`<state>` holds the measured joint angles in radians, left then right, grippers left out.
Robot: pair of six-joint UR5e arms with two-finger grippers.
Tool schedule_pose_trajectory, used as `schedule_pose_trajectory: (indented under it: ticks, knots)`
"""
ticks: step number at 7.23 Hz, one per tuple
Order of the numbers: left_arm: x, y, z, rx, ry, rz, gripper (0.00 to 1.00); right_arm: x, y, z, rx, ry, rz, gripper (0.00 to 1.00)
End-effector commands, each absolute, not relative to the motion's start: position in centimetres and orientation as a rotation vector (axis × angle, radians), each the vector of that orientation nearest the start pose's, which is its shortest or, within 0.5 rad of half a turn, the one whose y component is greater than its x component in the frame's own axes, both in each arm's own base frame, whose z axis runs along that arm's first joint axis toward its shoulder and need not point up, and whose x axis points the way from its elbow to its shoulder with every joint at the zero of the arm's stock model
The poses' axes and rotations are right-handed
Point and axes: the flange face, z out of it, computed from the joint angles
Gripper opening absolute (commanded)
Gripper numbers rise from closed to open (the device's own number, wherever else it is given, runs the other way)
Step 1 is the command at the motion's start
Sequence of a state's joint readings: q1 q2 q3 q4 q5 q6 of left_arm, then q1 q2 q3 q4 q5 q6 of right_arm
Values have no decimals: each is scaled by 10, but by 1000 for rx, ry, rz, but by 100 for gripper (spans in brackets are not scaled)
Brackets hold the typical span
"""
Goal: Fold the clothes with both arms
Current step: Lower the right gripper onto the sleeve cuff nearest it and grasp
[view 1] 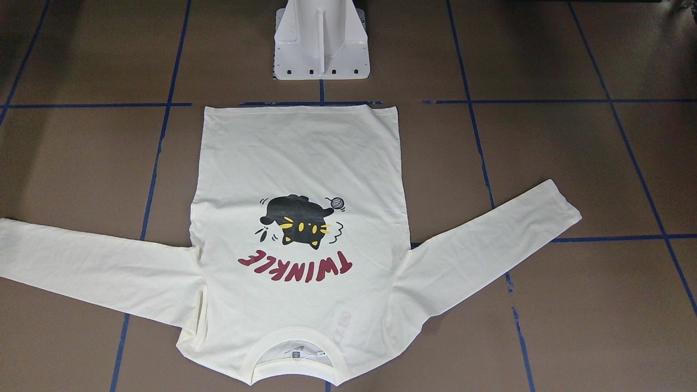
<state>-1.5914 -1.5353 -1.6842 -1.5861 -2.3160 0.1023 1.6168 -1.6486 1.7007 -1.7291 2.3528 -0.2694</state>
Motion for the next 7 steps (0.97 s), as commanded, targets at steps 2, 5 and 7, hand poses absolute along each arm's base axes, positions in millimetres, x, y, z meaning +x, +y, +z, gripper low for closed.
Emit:
schedule_pose_trajectory:
  ticks: [2,5,7]
  knots:
    - [-66,-511,582,268,747,179,100,70,-468,609,101,-831,-181,100]
    - [-62,-520,579,351,782,221,100,3,-520,666,205,-851,-150,100]
    - [-61,-519,582,363,783,230,100,-56,-573,687,165,-864,-130,100]
